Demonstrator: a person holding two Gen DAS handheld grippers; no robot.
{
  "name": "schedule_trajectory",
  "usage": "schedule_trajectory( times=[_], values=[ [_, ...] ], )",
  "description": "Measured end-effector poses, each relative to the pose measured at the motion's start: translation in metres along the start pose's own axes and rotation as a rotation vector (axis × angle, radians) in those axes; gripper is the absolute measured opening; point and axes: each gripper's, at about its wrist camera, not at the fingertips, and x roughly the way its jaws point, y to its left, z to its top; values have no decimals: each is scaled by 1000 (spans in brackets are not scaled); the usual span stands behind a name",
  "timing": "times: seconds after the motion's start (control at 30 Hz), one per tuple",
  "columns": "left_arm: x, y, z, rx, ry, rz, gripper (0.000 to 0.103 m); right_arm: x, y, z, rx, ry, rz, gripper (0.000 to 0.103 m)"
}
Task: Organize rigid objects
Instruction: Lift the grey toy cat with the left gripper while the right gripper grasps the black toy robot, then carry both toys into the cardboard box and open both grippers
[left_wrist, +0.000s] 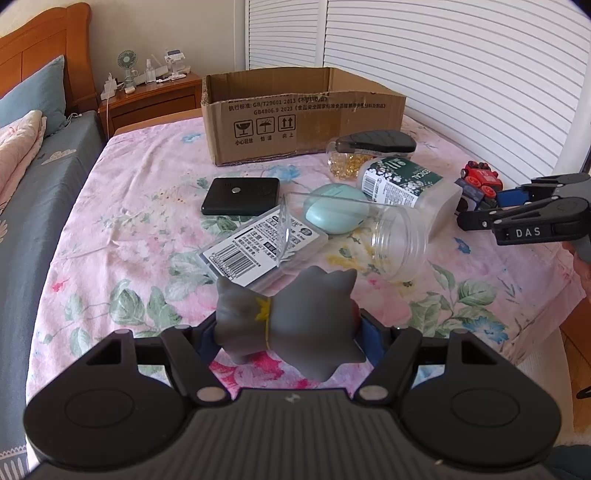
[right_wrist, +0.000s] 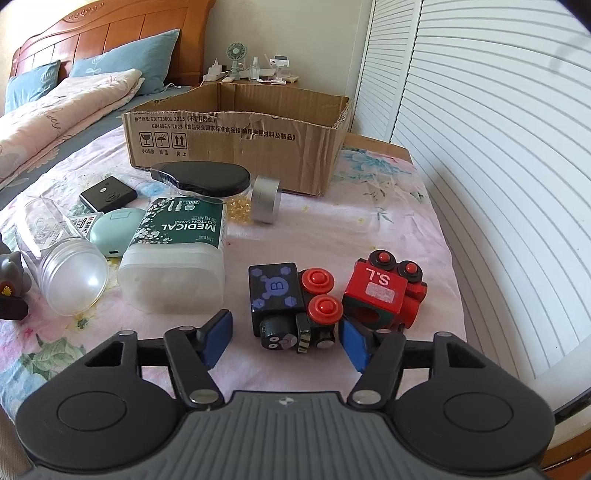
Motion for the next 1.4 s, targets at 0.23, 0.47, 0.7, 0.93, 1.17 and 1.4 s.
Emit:
schedule_trajectory(
  times=[0.23, 0.47, 0.7, 0.93, 1.17, 1.4],
  values=[
    [0, 0, 0, 4, 2, 2, 72, -14, 3, -7, 22, 14, -17, 52],
    [1, -1, 1, -1, -4, 9, 73, -10, -5, -8, 47, 1, 6, 56],
    [1, -1, 2, -14, -4, 14, 74, 4, -8, 1, 74, -20, 33, 57],
    [2, -2, 6, -12, -9, 12, 72, 5, -6, 2, 72, -37, 21, 55],
    [-8, -1, 10, 1, -8, 0, 72, -9, -5, 6, 54, -49, 12, 55],
    [-27, 3, 24, 43, 9, -14, 72, -18, -4, 12, 20, -36, 12, 55]
  ],
)
